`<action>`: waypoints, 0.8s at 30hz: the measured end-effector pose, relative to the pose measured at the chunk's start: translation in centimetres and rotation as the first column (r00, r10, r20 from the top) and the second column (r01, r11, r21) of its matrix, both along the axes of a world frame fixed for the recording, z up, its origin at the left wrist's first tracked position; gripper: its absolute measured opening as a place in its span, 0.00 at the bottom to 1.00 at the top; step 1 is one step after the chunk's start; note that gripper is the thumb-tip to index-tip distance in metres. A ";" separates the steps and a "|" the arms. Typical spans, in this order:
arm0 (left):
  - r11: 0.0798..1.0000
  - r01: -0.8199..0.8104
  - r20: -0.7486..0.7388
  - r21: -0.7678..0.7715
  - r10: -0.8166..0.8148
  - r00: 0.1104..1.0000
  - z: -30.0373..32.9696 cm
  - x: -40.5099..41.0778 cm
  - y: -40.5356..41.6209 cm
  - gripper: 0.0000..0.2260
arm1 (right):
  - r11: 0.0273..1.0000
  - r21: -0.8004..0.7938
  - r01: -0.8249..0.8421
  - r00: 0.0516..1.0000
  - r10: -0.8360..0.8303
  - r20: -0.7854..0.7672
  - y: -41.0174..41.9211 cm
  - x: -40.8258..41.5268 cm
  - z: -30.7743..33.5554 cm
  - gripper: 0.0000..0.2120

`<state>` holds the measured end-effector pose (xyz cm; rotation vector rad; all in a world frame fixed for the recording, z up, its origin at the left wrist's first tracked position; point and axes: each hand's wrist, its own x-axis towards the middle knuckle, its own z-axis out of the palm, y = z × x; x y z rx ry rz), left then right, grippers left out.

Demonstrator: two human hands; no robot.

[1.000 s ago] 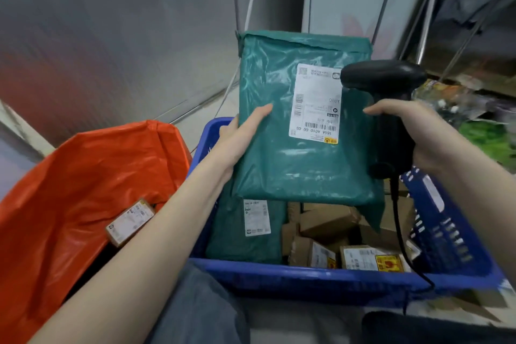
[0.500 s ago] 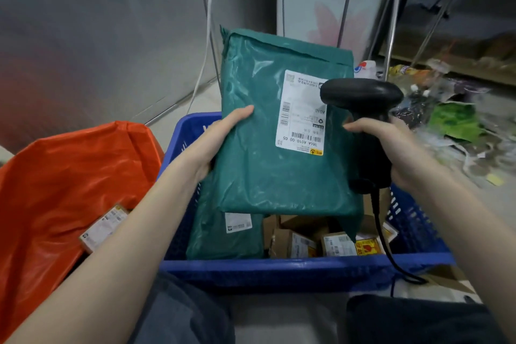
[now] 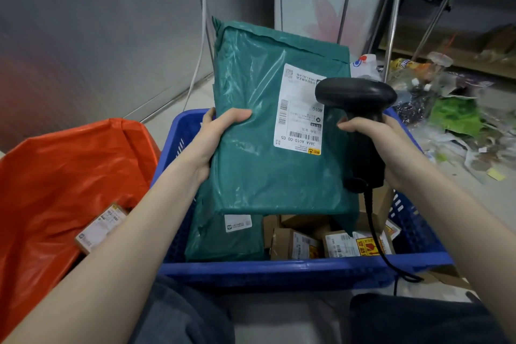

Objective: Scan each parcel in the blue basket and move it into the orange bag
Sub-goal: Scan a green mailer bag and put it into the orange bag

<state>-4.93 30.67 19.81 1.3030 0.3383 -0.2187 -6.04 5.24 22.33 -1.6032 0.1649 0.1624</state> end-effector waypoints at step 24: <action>0.933 -0.354 0.187 -0.068 0.360 0.914 1.0 0.5 -0.2 0.43 | 0.980 -0.015 -0.200 0.980 0.200 -0.005 1.6 -0.5 0.8 0.11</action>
